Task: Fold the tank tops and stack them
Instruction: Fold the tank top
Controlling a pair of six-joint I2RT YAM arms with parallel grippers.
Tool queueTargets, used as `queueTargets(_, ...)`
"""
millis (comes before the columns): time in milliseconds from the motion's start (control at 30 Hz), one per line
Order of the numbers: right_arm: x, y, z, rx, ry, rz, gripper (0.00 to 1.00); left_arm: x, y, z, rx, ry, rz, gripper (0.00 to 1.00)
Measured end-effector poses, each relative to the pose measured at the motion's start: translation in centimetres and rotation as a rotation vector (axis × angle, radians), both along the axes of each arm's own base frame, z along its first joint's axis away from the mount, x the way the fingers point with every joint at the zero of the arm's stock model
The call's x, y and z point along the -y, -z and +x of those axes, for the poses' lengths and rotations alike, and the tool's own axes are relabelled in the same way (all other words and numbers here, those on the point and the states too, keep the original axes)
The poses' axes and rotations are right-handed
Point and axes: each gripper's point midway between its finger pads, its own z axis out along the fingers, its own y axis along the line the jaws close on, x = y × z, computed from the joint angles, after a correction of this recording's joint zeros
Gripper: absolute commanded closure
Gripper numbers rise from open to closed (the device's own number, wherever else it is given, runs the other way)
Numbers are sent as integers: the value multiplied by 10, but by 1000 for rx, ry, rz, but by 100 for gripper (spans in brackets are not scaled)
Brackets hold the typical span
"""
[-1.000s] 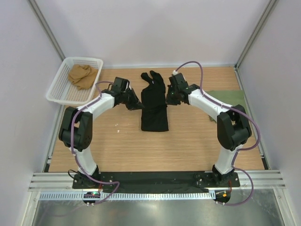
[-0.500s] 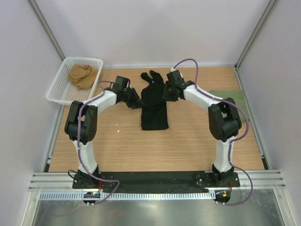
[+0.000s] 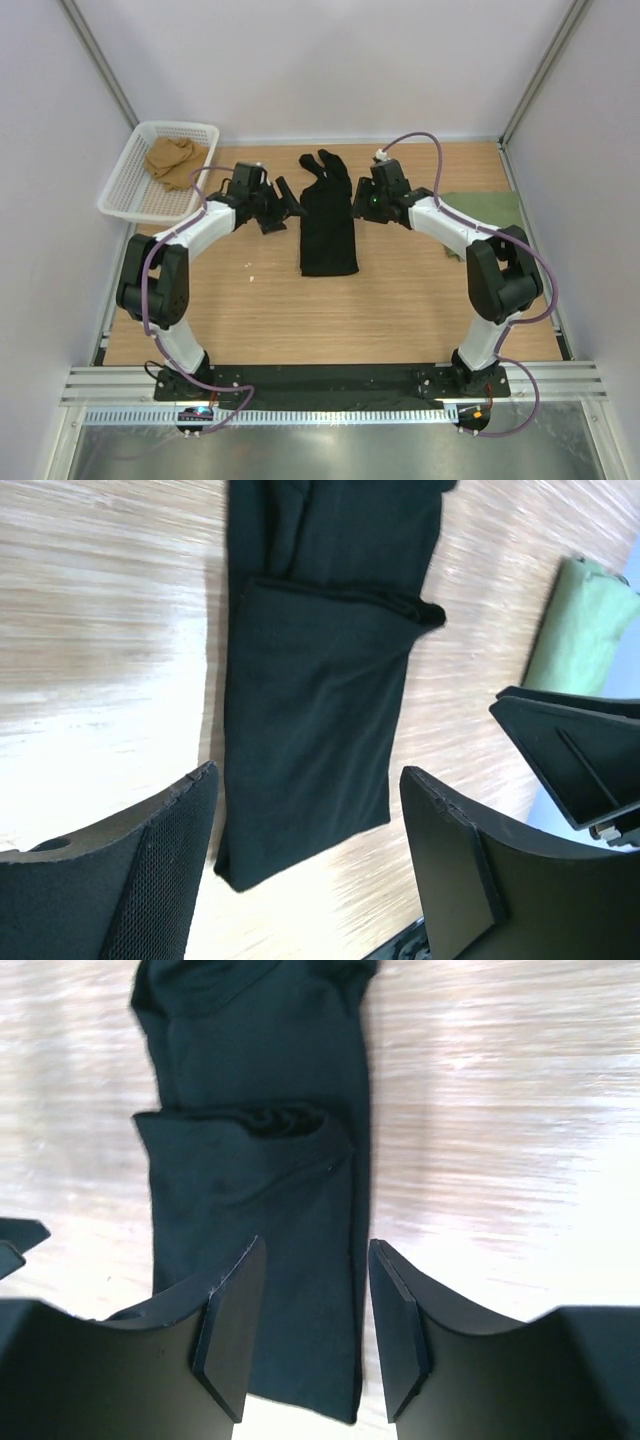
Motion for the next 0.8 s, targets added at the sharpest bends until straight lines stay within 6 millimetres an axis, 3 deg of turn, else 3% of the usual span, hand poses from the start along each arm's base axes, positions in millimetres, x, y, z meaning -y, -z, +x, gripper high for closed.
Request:
queueTargets(133, -2, 0, -13, 4, -44, 26, 48, 2, 2, -15, 8, 22, 3, 27)
queueTargets(367, 3, 31, -54, -80, -119, 29, 49, 7, 41, -69, -54, 102, 43, 28)
queueTargets(500, 10, 39, -77, -94, -150, 28, 48, 8, 51, -92, -42, 158, 59, 28)
queueTargets(800, 6, 38, -94, -26, -214, 97, 46, 9, 54, -102, 54, 238, 41, 29)
